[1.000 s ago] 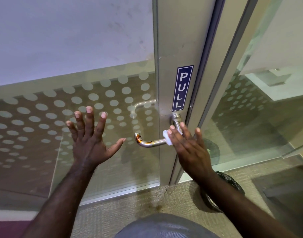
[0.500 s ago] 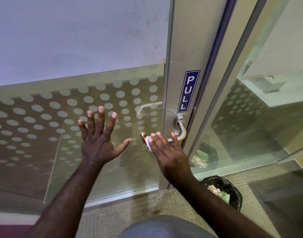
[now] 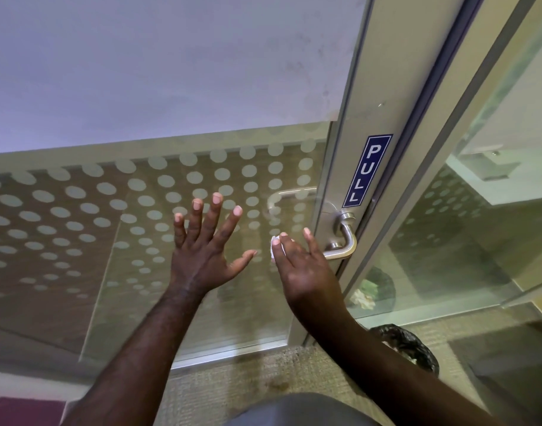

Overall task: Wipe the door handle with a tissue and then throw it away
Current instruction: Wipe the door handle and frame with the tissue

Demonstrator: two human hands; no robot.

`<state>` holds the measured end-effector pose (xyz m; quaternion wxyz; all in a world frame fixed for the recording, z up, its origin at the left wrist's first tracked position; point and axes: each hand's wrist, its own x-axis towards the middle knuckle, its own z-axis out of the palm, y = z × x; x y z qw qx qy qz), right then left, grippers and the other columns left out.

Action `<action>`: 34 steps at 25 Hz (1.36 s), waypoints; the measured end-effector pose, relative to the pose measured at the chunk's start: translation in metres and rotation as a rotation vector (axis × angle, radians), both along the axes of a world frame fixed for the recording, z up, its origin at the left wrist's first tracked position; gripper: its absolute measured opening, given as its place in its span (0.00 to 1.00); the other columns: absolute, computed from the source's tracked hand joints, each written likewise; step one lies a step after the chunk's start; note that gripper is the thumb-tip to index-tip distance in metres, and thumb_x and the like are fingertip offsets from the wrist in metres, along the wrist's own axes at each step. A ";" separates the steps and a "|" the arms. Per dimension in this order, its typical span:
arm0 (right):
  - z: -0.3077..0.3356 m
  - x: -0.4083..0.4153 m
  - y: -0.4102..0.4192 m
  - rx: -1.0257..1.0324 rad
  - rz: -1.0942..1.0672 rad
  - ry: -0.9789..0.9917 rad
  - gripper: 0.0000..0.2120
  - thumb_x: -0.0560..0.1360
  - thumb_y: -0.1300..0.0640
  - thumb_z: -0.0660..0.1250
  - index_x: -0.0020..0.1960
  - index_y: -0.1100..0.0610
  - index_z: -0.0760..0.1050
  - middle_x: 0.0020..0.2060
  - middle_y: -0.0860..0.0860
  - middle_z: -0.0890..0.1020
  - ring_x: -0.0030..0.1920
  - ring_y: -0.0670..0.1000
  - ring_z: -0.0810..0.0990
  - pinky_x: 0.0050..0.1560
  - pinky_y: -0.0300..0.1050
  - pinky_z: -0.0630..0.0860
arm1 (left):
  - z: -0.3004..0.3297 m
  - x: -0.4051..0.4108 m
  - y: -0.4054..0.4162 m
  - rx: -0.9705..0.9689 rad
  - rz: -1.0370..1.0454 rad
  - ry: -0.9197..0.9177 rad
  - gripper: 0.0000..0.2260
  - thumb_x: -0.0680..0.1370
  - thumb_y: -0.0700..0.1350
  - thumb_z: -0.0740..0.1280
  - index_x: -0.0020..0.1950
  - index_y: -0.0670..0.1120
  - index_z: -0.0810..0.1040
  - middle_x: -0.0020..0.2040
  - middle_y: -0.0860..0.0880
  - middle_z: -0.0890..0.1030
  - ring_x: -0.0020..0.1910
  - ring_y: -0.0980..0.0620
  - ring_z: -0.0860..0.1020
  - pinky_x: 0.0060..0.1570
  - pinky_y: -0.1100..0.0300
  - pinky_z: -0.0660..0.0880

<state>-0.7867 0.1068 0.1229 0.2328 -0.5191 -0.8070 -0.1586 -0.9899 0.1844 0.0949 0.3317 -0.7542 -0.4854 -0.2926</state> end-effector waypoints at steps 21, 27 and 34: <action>0.009 0.014 -0.001 -0.109 0.152 -0.287 0.18 0.81 0.62 0.53 0.61 0.67 0.77 0.61 0.64 0.79 0.65 0.62 0.76 0.67 0.60 0.72 | -0.003 -0.012 0.001 0.013 -0.103 0.035 0.46 0.73 0.71 0.62 0.81 0.53 0.44 0.82 0.48 0.37 0.80 0.47 0.36 0.75 0.49 0.32; 0.010 0.048 -0.018 0.034 0.245 -0.270 0.17 0.82 0.66 0.52 0.59 0.69 0.78 0.60 0.62 0.80 0.61 0.62 0.79 0.61 0.63 0.76 | -0.004 -0.017 0.002 -0.003 -0.154 0.030 0.45 0.73 0.71 0.61 0.81 0.52 0.45 0.82 0.48 0.39 0.80 0.47 0.37 0.75 0.49 0.31; 0.012 0.083 -0.032 -0.002 -0.049 -0.241 0.23 0.63 0.75 0.76 0.57 0.69 0.78 0.57 0.65 0.81 0.57 0.68 0.79 0.56 0.67 0.75 | -0.002 -0.019 -0.003 -0.085 -0.209 -0.010 0.47 0.72 0.70 0.63 0.81 0.52 0.43 0.82 0.49 0.39 0.80 0.47 0.37 0.75 0.50 0.31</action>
